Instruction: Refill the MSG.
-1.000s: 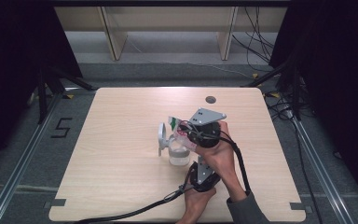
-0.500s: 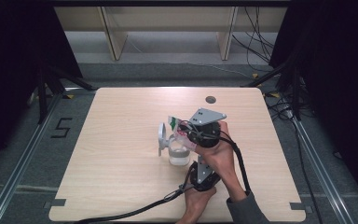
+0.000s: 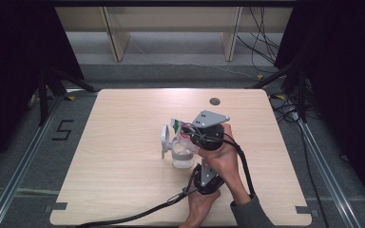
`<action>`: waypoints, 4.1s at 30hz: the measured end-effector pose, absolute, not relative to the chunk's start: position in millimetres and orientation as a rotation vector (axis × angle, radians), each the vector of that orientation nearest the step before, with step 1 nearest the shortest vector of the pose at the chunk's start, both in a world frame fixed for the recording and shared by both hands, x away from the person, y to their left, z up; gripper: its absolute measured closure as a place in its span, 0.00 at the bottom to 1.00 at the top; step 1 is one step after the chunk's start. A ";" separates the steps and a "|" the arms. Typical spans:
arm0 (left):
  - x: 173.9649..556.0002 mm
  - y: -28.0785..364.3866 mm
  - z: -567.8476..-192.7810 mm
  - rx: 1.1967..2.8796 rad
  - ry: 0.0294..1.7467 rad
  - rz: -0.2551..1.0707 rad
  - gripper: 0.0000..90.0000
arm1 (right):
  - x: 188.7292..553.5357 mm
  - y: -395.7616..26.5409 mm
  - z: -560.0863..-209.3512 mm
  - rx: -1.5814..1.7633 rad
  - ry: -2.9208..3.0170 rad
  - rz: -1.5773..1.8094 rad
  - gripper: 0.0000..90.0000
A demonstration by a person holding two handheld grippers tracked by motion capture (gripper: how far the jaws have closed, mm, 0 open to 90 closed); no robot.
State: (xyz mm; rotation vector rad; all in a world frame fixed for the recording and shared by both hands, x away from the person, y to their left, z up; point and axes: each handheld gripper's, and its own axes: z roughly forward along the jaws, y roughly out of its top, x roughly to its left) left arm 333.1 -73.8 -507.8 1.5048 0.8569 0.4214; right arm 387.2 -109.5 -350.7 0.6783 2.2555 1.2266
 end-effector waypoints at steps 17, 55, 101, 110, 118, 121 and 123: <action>335.0 -65.2 -506.1 1.633 0.818 0.470 0.88 | 386.8 -107.2 -350.7 0.665 2.274 1.224 1.00; 335.4 -66.6 -504.8 1.612 0.821 0.453 0.88 | 386.6 -106.8 -350.3 0.668 2.269 1.226 1.00; 337.5 -69.0 -503.5 1.573 0.838 0.460 0.88 | 388.7 -104.4 -348.4 0.621 2.276 1.233 1.00; 338.9 -69.7 -502.6 1.568 0.836 0.458 0.88 | 387.1 -104.1 -347.8 0.649 2.293 1.237 1.00; 339.7 -71.9 -502.2 1.556 0.839 0.457 0.88 | 389.8 -104.0 -347.7 0.618 2.282 1.233 1.00; 339.8 -71.8 -502.2 1.556 0.839 0.461 0.88 | 389.0 -105.3 -346.3 0.636 2.285 1.241 1.00; 340.0 -71.6 -502.2 1.555 0.838 0.457 0.88 | 389.1 -105.1 -346.4 0.643 2.289 1.240 1.00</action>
